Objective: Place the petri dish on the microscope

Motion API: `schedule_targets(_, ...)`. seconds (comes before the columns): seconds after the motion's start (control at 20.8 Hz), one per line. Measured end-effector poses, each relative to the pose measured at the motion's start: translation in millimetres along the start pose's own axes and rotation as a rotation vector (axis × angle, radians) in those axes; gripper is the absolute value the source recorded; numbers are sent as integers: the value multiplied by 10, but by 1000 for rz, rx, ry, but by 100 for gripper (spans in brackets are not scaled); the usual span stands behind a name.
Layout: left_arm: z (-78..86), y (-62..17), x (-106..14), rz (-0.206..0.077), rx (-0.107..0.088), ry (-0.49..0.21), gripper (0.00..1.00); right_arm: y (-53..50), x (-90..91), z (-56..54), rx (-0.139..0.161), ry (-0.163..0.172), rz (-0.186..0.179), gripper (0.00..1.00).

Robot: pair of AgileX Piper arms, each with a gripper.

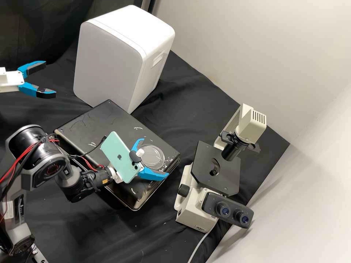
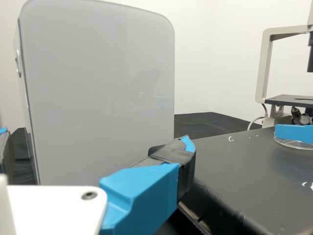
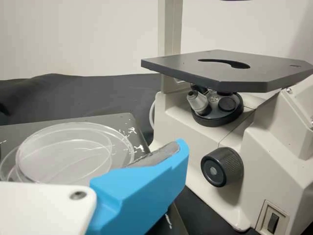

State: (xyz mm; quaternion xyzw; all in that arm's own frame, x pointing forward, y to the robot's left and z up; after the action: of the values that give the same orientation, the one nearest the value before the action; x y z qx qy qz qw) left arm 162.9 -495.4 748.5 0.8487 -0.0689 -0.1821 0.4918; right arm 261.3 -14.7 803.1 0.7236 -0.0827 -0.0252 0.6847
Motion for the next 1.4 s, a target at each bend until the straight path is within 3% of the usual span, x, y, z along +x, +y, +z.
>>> schedule_targets(0.39, 7, 15, 17, 7, -1, -2, 100, -1, 0, -1, 9, 1, -1, 100)
schedule_targets(0.43, 7, 15, 17, 7, -1, -2, 100, -4, 0, -4, 15, 4, -4, 0)
schedule_targets(0.58, 7, 15, 17, 7, 1, -2, 100, -13, 3, -6, 9, 19, -22, 0)
schedule_targets(0.63, 7, 15, 17, 7, 1, -2, 100, -17, 3, -9, 20, 23, -27, 0)
schedule_targets(1.4, 7, 15, 17, 7, 1, -2, 100, -16, 3, -9, 26, 25, -29, 0)
